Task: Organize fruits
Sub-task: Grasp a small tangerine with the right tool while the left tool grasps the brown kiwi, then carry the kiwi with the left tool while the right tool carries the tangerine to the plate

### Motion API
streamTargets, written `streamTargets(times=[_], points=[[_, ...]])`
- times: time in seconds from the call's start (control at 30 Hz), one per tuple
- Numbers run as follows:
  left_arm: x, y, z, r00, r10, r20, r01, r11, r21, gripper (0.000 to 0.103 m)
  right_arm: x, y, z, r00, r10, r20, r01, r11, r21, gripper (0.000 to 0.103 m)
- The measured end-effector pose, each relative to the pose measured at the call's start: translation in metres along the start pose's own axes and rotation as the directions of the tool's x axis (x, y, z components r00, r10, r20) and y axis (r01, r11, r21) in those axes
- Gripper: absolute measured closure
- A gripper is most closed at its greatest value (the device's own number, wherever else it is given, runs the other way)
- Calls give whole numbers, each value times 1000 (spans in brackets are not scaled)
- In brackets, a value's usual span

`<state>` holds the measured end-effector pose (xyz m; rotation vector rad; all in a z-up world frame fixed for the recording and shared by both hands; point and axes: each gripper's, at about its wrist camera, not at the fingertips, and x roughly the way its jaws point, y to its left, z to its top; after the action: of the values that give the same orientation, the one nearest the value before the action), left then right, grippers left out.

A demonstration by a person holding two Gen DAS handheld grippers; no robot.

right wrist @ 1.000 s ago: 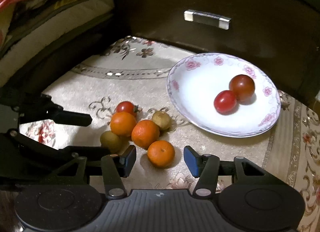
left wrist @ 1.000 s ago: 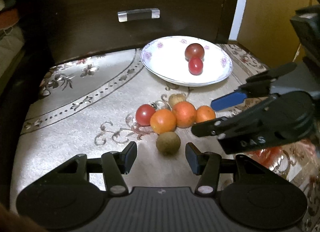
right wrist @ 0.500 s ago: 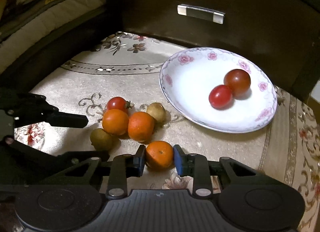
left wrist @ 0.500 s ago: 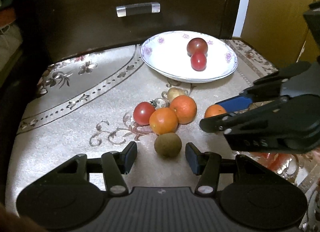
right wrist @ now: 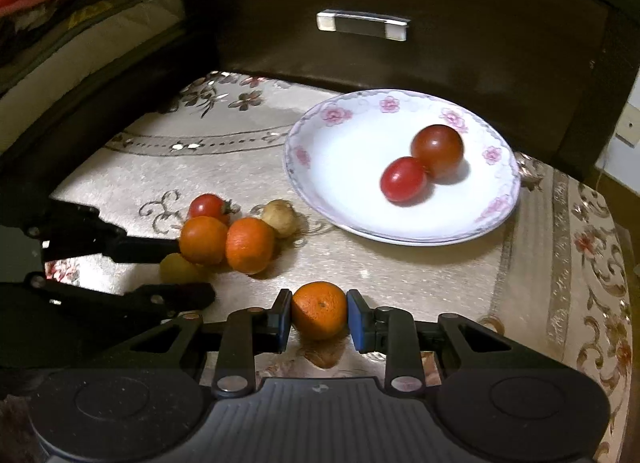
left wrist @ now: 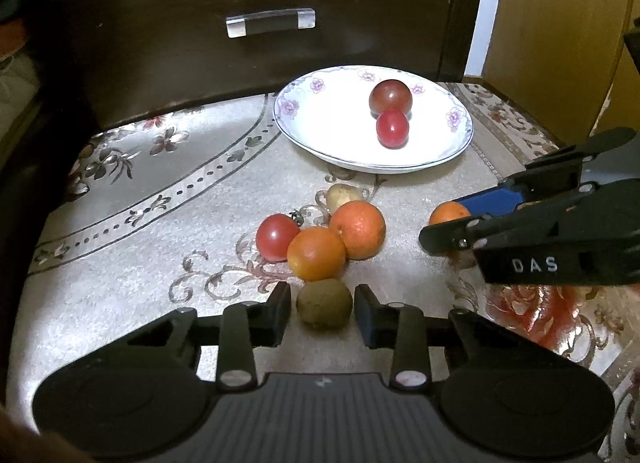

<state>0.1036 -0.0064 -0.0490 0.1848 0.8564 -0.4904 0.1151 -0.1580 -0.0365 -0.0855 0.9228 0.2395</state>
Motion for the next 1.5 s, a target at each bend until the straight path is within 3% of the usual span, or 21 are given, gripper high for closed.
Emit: streamTargets(times=[0.3,0.67,0.97,1.5], points=[[-2,3,-3,1000,-18,2,18,1000,-24,65,-5,3,1,1000,18,7,-18,1000,6,78],[-3,-8,-1,1000,-30,-6,30,999,21,68,-4,4,-1,1000,1,-6,-1,1000,8,78],[-21,-4,18,997,-38,68,39,999,-13,68,-17,4,10,999,-13,48,12,1000,7,78],[-14,-5,50,992,-39,123,43,999,-29,68,-25,-3,26,994,-37,105,36,999,15,78]])
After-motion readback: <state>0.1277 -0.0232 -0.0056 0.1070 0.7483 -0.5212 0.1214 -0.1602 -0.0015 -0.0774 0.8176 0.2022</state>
